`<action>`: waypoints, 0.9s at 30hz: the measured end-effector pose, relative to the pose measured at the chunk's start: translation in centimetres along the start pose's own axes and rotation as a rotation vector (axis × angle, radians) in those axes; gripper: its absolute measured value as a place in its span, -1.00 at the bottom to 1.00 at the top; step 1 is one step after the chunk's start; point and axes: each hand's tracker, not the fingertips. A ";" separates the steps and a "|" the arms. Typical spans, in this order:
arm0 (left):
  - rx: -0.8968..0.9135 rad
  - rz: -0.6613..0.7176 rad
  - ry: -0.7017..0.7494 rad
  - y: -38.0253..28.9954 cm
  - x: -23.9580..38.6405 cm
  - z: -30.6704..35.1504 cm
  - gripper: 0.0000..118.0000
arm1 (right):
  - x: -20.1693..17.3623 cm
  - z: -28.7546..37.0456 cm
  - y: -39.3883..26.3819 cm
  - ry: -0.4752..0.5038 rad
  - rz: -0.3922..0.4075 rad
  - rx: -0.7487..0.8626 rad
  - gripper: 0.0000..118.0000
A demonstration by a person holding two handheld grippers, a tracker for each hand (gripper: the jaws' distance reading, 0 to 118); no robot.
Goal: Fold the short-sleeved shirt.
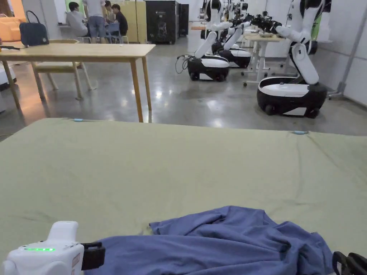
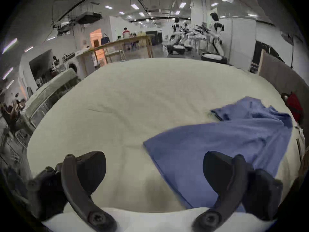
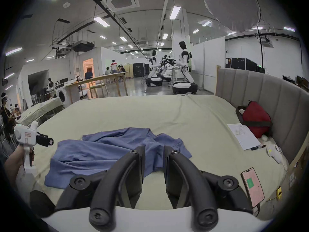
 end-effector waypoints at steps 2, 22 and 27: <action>-0.034 -0.021 0.042 1.1 -1.3 -3.1 0.97 | 1.1 -0.9 -0.3 -0.025 0.003 -0.023 -0.57; -0.034 -0.134 -0.087 1.9 3.9 2.3 -0.92 | 9.2 -22.3 -3.9 -0.153 0.139 -0.436 0.93; -0.038 -0.147 -0.072 1.8 4.2 2.1 -0.92 | 9.1 -22.9 -3.4 -0.051 0.153 -0.484 0.51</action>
